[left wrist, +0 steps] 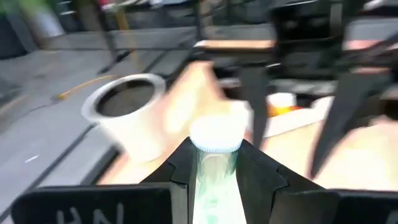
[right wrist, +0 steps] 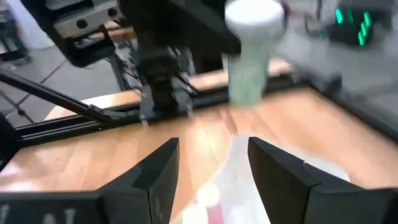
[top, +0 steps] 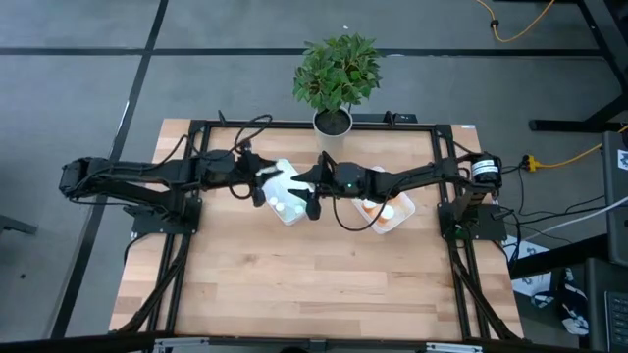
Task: Pick and place medicine bottles into bin by pill shape (circle, oval)
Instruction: Put the blue pill bottle into the left white bin
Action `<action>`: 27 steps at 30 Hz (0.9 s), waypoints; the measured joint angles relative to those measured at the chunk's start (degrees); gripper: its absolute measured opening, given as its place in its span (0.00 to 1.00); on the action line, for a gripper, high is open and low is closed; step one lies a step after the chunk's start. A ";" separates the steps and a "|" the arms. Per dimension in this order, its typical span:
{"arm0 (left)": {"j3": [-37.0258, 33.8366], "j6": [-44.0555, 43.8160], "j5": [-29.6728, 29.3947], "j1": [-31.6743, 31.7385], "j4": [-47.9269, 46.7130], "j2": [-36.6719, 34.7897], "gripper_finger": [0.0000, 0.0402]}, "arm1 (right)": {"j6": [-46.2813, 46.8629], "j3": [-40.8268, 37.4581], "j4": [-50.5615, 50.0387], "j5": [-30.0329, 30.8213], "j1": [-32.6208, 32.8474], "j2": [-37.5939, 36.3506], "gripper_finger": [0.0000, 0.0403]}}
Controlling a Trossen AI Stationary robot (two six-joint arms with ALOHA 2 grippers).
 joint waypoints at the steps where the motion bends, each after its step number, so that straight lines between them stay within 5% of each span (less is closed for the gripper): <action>1: 0.00 -0.08 -1.49 0.54 -1.28 -0.53 0.18 | 2.27 0.00 -2.26 0.90 0.00 -0.69 0.48; 5: 0.00 -3.52 -2.47 3.08 -7.03 -2.25 0.18 | 6.23 -0.02 -6.99 4.98 -0.04 -3.66 0.45; 14: -3.52 -7.05 5.03 6.56 -7.84 -1.89 0.18 | 3.50 0.00 -6.00 8.36 -0.02 -5.29 0.40; 27: -19.38 -10.60 9.64 8.96 18.06 -1.87 0.18 | 3.37 -0.02 -6.30 8.34 -0.03 -5.29 0.40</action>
